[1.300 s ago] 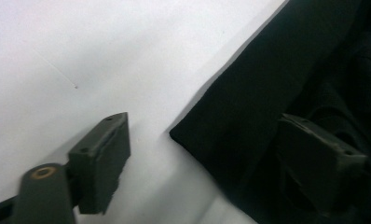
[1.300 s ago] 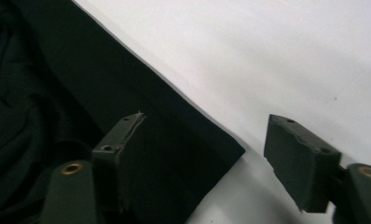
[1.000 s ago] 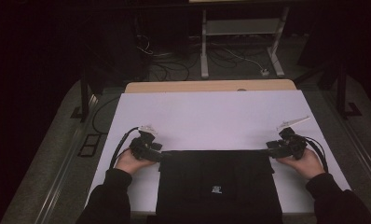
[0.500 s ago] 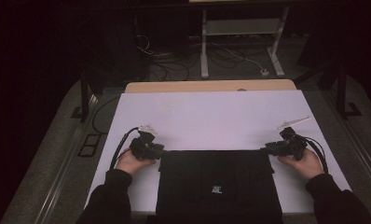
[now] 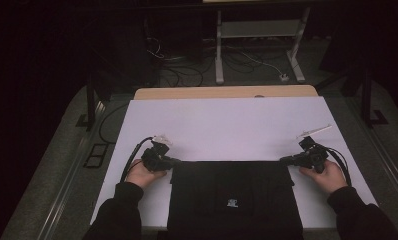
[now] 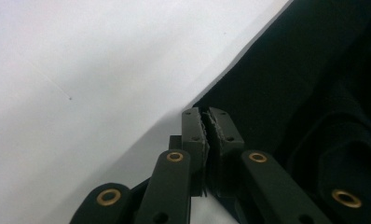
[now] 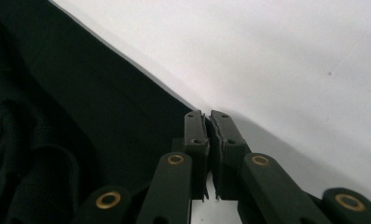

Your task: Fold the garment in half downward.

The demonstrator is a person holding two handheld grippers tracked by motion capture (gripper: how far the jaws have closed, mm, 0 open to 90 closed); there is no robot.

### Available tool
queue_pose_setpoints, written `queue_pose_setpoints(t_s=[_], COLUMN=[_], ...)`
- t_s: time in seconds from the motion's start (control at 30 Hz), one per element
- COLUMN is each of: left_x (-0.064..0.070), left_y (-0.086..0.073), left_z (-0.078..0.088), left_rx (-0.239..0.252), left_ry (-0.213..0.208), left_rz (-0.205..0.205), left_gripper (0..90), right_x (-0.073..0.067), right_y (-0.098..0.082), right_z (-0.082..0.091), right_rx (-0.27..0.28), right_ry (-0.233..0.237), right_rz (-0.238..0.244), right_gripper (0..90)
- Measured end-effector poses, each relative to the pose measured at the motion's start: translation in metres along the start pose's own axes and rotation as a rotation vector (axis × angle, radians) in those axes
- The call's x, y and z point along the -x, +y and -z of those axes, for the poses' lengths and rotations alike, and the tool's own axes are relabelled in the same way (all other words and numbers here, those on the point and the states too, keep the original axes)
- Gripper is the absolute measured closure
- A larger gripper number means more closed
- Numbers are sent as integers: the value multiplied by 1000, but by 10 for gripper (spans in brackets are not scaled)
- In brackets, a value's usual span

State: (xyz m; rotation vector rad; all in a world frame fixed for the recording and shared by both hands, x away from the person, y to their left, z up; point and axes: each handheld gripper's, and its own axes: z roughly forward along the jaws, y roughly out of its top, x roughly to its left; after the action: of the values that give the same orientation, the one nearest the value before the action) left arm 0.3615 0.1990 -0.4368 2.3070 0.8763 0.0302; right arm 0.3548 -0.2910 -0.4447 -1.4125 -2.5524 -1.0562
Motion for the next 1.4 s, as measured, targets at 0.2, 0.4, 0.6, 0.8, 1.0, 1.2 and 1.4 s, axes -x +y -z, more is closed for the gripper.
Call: queue_pose_setpoints(t_s=[0.2, 0.4, 0.6, 0.8, 1.0, 1.2, 1.4], left_x=[3, 6, 8, 8, 7, 5, 6], left_y=[0, 1, 1, 2, 5, 6, 11], left_z=[2, 4, 5, 5, 8, 8, 8], left_rx=[-6, -4, -1, -5, 5, 0, -28], left_ry=[28, 64, 95, 107, 128, 143, 220], left_rz=[-14, -29, -57, -44, -59, -70, -87], left_gripper=[852, 853, 853, 854, 854, 854, 854], right_x=[-3, -9, -9, -9, -8, -7, -4], right_y=[0, 0, 0, 3, 7, 13, 22], right_z=[1, 2, 4, 4, 6, 6, 9], right_rx=[-1, 2, 19, 26, 45, 49, 69], right_ry=[-18, -45, -56, -69, -78, -79, -87], right_rz=[14, 25, 11, -15, -20, -15, -7], right_gripper=[856, 858, 860, 860, 860, 861, 861])
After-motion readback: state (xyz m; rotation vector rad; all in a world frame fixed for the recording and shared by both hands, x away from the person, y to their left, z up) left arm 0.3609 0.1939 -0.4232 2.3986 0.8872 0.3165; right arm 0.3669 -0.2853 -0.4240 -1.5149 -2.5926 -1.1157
